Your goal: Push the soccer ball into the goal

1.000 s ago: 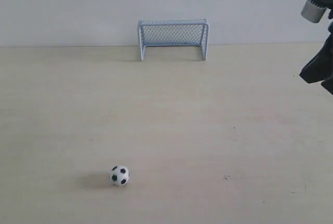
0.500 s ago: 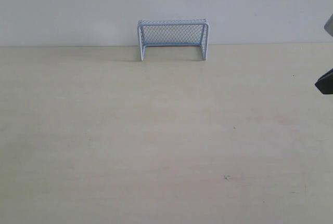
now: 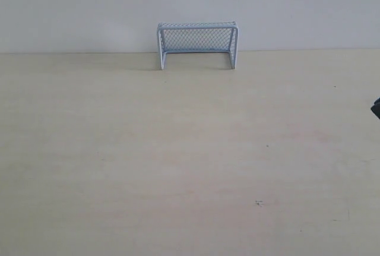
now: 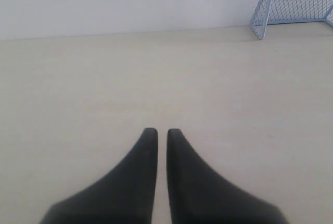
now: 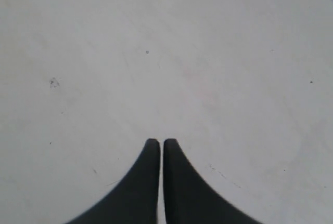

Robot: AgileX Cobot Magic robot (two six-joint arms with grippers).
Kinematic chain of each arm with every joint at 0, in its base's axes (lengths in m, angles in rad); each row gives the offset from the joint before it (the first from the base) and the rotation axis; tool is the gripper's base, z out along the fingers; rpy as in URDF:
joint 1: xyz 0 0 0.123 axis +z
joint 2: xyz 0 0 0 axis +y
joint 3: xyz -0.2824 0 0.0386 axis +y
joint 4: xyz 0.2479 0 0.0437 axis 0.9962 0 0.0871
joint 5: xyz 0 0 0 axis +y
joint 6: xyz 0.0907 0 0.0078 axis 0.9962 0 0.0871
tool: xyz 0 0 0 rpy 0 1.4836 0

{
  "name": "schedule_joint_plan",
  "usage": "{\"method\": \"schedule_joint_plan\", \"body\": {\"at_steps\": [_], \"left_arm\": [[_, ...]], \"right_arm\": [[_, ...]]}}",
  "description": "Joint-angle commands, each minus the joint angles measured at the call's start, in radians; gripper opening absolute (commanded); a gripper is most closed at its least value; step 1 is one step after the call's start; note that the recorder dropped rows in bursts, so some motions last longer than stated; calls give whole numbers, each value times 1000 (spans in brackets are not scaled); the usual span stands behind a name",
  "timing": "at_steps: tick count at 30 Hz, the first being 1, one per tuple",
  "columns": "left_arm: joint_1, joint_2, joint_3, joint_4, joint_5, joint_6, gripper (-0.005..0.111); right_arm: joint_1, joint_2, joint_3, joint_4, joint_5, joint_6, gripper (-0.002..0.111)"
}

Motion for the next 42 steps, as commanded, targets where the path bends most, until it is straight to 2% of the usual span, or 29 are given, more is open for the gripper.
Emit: {"method": "schedule_joint_plan", "body": {"at_steps": [1, 32, 42], "left_arm": [[-8, -4, -4, -7, -12, -9, 6], [-8, -4, -4, -7, -12, -9, 6], [-8, -4, -4, -7, -12, -9, 6]], "right_arm": [[-7, -9, 5, -8, 24, -3, 0], [-7, -19, 5, -6, 3, 0, 0], [-7, -105, 5, 69, 3, 57, 0]]}}
